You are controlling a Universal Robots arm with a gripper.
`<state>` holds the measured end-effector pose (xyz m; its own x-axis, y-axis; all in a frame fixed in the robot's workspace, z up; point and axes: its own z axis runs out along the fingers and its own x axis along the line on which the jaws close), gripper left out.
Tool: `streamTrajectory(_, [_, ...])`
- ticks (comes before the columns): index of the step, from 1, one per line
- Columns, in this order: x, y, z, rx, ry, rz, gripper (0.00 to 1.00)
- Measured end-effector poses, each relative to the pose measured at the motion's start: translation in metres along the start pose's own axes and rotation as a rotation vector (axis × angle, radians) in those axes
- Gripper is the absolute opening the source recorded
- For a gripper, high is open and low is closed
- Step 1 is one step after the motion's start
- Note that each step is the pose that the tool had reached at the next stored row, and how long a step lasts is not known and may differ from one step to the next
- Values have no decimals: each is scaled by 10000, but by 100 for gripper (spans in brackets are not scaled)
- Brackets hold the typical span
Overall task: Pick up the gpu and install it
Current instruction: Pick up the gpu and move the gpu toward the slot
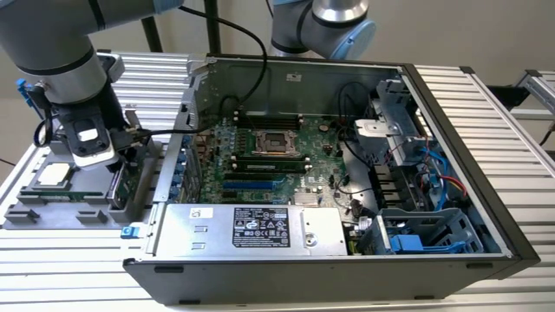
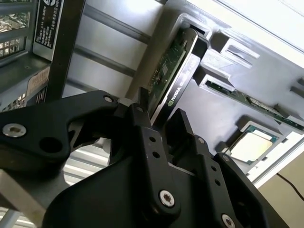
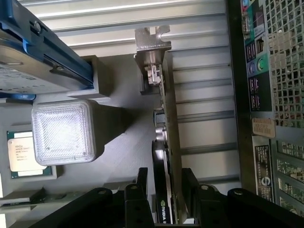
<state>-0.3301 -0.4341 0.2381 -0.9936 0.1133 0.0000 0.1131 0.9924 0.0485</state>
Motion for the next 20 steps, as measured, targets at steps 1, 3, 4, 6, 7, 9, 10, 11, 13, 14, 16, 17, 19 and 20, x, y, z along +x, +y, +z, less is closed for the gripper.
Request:
streamTrajectory(1, [0,0,9,0,0,0,100])
streamTrajectory(3, [1,-1,22,0,1,0,100])
streamTrajectory(4, [1,-1,21,2,2,0,100])
streamTrajectory(6, [1,-1,22,2,2,0,100])
streamTrajectory(7, [1,-1,22,1,1,0,100])
streamTrajectory(9, [1,-1,23,0,1,0,100])
streamTrajectory(10, [1,-1,23,0,1,0,100])
streamTrajectory(11, [1,-1,23,0,1,0,100])
streamTrajectory(13, [1,-1,23,1,1,0,0])
streamTrajectory(14, [1,-2,23,1,2,-1,0])
streamTrajectory(16, [1,-1,24,0,1,0,0])
streamTrajectory(17, [1,-1,24,0,0,0,0])
streamTrajectory(19, [1,-1,25,0,1,0,0])
streamTrajectory(20, [1,-1,25,0,1,0,0])
